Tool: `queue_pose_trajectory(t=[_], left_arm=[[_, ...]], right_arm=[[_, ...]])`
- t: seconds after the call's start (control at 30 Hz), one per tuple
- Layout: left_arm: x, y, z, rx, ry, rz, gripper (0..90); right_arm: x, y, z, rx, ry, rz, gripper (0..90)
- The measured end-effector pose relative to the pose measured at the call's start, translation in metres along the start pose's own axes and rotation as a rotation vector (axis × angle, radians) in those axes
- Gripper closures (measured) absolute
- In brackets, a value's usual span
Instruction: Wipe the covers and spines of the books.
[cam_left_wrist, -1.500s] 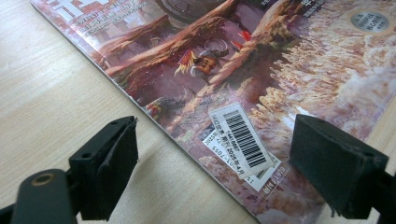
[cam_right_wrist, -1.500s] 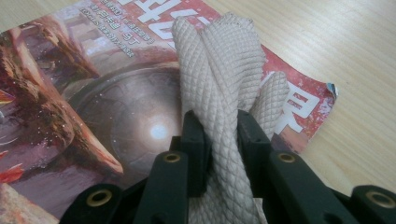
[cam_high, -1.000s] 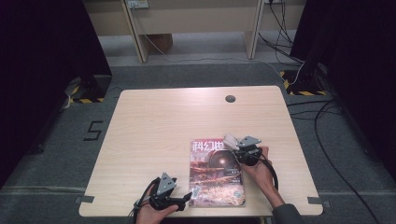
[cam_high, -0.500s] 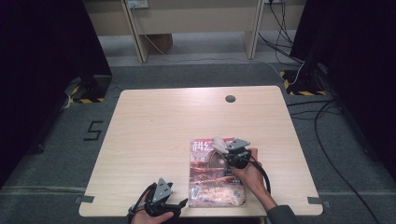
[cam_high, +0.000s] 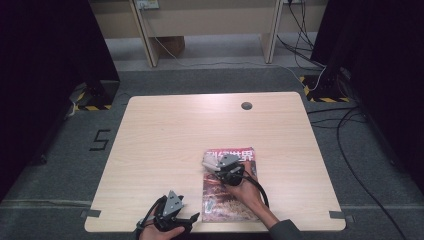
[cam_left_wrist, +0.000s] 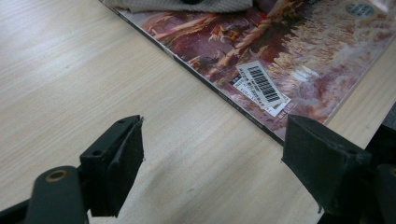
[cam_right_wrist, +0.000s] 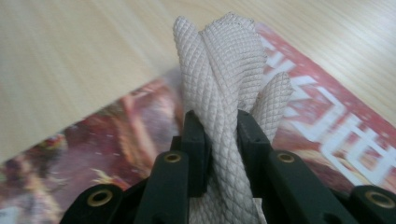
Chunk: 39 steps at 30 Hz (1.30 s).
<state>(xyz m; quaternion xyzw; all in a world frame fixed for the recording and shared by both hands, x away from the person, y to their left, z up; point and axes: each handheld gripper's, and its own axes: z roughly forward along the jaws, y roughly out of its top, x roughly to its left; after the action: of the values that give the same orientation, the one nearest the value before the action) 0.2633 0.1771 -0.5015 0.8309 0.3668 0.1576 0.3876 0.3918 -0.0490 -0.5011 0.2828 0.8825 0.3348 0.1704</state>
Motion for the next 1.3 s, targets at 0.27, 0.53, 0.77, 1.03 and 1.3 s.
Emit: queue_pose_trajectory(t=[0.27, 0.53, 0.77, 1.03, 1.3], left_arm=[[0.002, 0.001, 0.001, 0.001, 0.003, -0.004, 20.0], [0.005, 0.001, 0.0, -0.007, 0.018, -0.015, 19.9], [0.006, 0.0, -0.002, -0.011, 0.023, -0.017, 19.8], [0.006, 0.0, -0.002, -0.009, 0.026, -0.016, 19.6], [0.006, 0.0, -0.002, -0.008, 0.024, -0.01, 19.3]], right_arm=[[0.011, 0.001, 0.0, -0.008, 0.04, -0.022, 76.8], [0.02, -0.001, -0.004, -0.006, 0.075, -0.029, 76.8], [0.026, -0.005, -0.009, -0.005, 0.106, -0.032, 76.6], [0.02, -0.012, -0.015, 0.002, 0.107, -0.017, 75.9], [-0.002, -0.03, -0.031, 0.016, 0.059, 0.041, 75.6]])
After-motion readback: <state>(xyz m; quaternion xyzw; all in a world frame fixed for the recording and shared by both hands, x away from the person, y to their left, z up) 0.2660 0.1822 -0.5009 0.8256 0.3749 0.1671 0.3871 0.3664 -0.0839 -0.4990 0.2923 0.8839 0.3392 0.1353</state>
